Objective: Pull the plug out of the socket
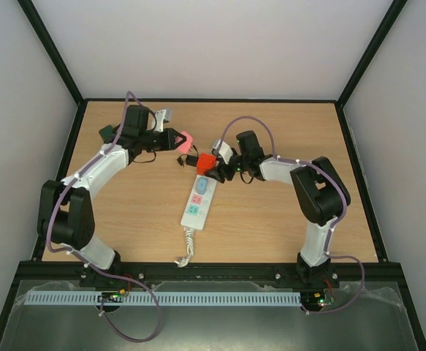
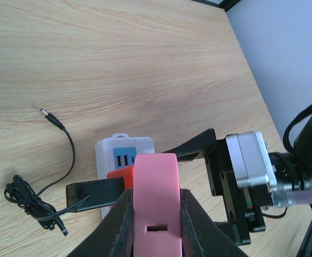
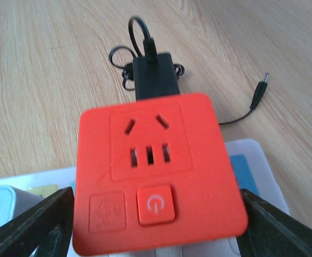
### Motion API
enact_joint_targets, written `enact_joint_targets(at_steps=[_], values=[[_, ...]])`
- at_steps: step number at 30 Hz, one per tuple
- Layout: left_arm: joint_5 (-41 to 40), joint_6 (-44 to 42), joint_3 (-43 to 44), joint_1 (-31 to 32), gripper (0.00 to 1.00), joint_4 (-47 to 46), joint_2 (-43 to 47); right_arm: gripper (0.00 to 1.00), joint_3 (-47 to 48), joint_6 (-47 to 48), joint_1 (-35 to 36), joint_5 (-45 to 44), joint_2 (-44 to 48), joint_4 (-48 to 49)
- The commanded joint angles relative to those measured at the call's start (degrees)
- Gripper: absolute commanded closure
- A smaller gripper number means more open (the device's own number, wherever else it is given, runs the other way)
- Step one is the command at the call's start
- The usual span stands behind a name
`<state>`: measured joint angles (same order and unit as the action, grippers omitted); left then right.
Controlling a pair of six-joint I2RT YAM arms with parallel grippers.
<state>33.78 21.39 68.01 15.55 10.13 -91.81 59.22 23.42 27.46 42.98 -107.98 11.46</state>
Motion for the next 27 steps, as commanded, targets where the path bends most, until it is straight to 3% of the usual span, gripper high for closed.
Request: enact_joint_targets(at_steps=[1,8,15,21,27], values=[[5.59,-3.87,-1.89,-1.85,0.97,-2.52,4.54,0.22,5.33,-1.22,-0.22,3.31,2.69,-6.56],[11.26,-9.27,-3.81,-4.49,0.98,-2.34,9.37,0.24,12.07,-1.04,-0.41,6.74,4.80,-15.15],[23.77,-22.07,-3.52,-5.44,0.97,4.73,12.63,0.30,20.59,1.98,-1.62,18.94,6.12,-32.70],[27.36,-26.33,-6.37,-4.87,0.97,5.19,17.87,0.34,20.43,-2.26,-1.34,27.68,11.57,-34.62],[28.79,-29.68,-6.73,-1.23,0.97,8.10,19.78,0.37,19.83,-6.89,1.75,26.79,15.28,-31.70]])
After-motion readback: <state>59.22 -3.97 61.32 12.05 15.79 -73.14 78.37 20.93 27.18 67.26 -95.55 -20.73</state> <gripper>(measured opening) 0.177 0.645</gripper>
